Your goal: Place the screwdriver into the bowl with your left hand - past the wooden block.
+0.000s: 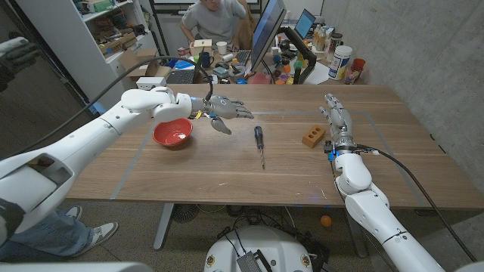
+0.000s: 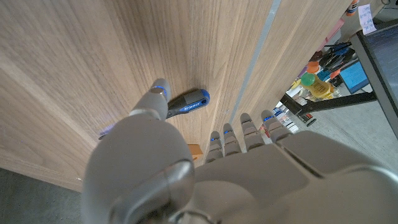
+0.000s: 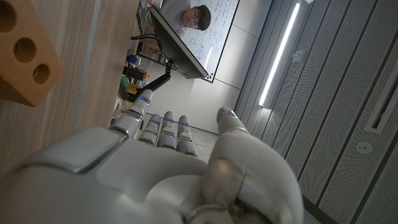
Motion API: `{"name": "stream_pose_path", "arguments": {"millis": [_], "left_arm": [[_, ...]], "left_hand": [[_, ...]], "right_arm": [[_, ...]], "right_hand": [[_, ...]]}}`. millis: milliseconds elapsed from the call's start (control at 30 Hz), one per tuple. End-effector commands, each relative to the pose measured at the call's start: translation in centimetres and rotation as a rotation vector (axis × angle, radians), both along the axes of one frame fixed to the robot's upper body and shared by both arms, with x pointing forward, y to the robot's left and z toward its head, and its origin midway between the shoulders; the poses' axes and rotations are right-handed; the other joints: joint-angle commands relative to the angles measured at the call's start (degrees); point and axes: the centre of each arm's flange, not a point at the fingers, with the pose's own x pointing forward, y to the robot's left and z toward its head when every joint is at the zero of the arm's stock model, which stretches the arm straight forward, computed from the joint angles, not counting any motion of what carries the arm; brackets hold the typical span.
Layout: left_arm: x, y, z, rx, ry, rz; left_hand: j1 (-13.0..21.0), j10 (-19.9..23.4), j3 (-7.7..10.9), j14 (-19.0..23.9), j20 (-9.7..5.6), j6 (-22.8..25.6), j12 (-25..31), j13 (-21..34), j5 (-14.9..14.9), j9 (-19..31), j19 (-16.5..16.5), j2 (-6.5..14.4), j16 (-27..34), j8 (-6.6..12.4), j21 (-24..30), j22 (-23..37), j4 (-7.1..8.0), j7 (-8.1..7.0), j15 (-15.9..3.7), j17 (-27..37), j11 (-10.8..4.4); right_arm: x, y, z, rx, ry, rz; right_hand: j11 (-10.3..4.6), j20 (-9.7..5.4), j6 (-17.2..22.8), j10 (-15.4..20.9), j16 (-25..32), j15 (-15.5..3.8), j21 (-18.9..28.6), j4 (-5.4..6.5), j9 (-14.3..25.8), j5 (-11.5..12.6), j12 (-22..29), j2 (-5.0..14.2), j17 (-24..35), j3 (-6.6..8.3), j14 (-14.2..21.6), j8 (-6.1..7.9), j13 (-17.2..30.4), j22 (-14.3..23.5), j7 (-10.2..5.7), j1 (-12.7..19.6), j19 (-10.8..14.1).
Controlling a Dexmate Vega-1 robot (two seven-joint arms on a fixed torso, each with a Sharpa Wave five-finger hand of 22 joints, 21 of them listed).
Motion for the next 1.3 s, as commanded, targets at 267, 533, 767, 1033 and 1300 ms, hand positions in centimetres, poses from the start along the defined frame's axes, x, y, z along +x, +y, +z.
{"name": "stream_pose_path", "arguments": {"millis": [267, 533, 767, 1033, 1300], "left_arm": [[0.4, -2.1, -0.5, 0.063, 0.058, 0.005], [0.7, -3.2, -0.8, 0.099, -0.014, -0.015], [1.5, -3.9, -0.9, 0.133, -0.066, -0.011], [2.0, -4.5, -0.9, 0.129, -0.1, -0.031], [2.9, -5.0, -1.3, 0.119, -0.095, -0.034]], "left_hand": [[0.3, 2.3, -0.29, -0.4, 1.33, 2.2, 1.1, 0.0, 0.5, 0.2, -0.4, -0.1, -0.4, 0.89, -0.3, 0.3, 0.11, -0.75, 1.03, 0.2, -0.21], [0.4, 2.3, -0.33, -0.5, 1.52, 2.1, 1.0, 0.1, 0.6, 0.2, -0.5, -0.1, -0.5, 0.82, -0.4, 0.3, 0.08, -0.73, 1.11, 0.2, -0.07], [0.5, 2.2, -0.32, -0.5, 1.5, 1.9, 0.9, 0.1, 0.6, 0.2, -0.3, 0.0, -0.5, 0.7, -0.3, 0.3, 0.03, -0.73, 1.02, 0.2, -0.23], [1.0, 2.8, -0.24, 0.2, 1.54, 1.8, 1.1, 0.1, 0.6, 0.2, -0.2, 0.2, -0.2, 0.64, -0.4, 0.3, -0.09, -0.77, 0.78, 0.2, -0.47], [1.7, 4.1, -0.16, 1.2, 2.11, 3.3, 1.5, 0.3, 0.6, 0.3, 0.5, 0.2, 0.0, 1.17, -0.2, 0.3, -0.3, -1.33, 0.34, 0.3, -0.82]], "right_arm": [[0.3, -0.3, -0.1, 0.016, 0.001, 0.0], [0.3, -0.6, -0.8, 0.035, 0.004, -0.004], [0.3, -1.1, -1.2, 0.049, 0.003, -0.013], [0.5, -1.4, -1.9, 0.066, 0.007, -0.018], [0.6, -1.9, -2.1, 0.073, 0.005, -0.025]], "right_hand": [[0.25, 0.37, 0.1, 0.1, -0.1, 0.26, -0.2, 0.05, 0.2, 0.4, -0.1, 0.0, 0.2, -0.05, 0.4, -0.09, 0.2, 0.3, -0.37, -0.1, 0.1], [0.24, 0.39, 0.1, 0.2, -0.1, 0.3, -0.2, 0.02, 0.2, 0.4, -0.1, 0.0, 0.2, -0.09, 0.5, -0.07, 0.2, 0.3, -0.41, -0.1, 0.0], [0.26, 0.42, 0.1, 0.2, -0.1, 0.3, -0.2, 0.01, 0.2, 0.4, -0.1, -0.01, 0.2, -0.11, 0.4, -0.08, 0.2, 0.3, -0.43, -0.1, 0.0], [0.3, 0.47, 0.1, 0.2, -0.1, 0.35, -0.2, -0.02, 0.2, 0.4, -0.1, -0.1, 0.1, -0.18, 0.5, -0.07, 0.2, 0.3, -0.42, -0.2, -0.1], [0.34, 0.56, 0.1, 0.2, 0.0, 0.4, -0.2, -0.04, 0.2, 0.4, -0.2, -0.19, 0.1, -0.26, 0.7, -0.09, 0.2, 0.3, -0.48, -0.2, -0.1]]}}
